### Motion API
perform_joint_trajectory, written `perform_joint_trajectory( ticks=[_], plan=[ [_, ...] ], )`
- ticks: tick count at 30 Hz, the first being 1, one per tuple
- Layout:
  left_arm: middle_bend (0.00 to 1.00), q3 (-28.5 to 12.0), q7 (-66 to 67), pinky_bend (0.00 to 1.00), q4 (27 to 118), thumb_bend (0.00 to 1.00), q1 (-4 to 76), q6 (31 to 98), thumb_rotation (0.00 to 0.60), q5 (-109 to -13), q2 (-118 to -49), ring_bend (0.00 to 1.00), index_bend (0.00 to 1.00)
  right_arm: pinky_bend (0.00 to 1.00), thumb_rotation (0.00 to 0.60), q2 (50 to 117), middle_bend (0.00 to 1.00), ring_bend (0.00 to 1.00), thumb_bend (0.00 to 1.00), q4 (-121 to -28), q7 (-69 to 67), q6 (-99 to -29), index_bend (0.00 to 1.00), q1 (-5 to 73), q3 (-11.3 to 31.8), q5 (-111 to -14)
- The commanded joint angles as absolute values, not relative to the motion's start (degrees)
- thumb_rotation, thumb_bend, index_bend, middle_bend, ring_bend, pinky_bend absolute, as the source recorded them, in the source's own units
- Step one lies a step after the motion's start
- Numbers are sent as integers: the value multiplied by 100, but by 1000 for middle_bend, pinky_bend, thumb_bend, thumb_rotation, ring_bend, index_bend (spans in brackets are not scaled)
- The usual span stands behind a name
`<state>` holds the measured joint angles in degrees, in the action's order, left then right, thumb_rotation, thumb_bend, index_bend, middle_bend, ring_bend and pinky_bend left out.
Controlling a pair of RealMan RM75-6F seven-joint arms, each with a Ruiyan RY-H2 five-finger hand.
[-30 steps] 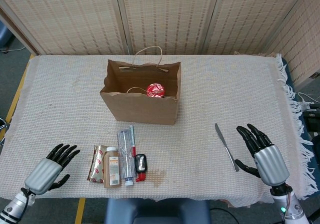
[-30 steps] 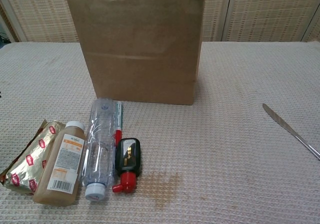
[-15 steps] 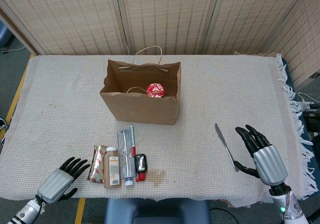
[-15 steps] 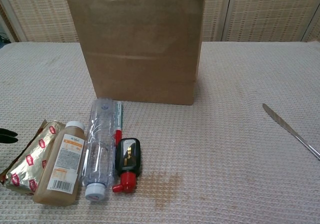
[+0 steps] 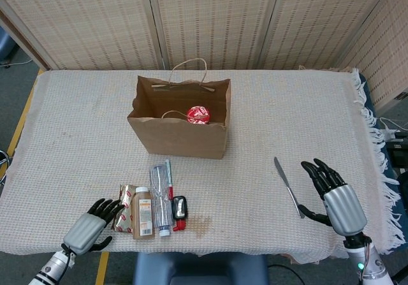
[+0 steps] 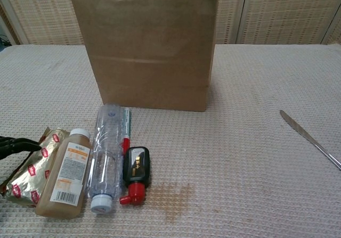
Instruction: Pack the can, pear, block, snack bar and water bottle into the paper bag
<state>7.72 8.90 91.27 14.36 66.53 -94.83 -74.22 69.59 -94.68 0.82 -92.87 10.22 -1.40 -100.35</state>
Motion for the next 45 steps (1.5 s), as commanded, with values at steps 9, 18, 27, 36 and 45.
perform_joint_trajectory(
  ticks=[9,18,27,36,45],
  plan=[
    [0,460,1409,40,9032,341,1541,6292,600,-8736,-7998,0,0,227,600,6953,128,60,37,-9499,33,-9230,0,980,-81,-10037],
    [0,318,1593,107,8883,390,1528,6433,600,-8507,-8350,6,2,227,600,6950,128,59,37,-9522,-31,-9168,0,957,-47,-10016],
    [619,167,1604,778,8361,644,1392,6919,600,-8470,-8856,640,643,227,600,6927,128,59,36,-9582,-67,-9169,0,927,-12,-10044],
    [715,-636,1032,829,8716,670,1416,7585,600,-8190,-8662,724,733,227,600,6923,128,59,36,-9579,-83,-9148,0,910,16,-10050],
    [716,-2207,316,829,9931,673,1474,8122,600,-6962,-8078,724,732,227,600,6914,128,59,37,-9566,-135,-9131,0,894,35,-10046]
  ],
)
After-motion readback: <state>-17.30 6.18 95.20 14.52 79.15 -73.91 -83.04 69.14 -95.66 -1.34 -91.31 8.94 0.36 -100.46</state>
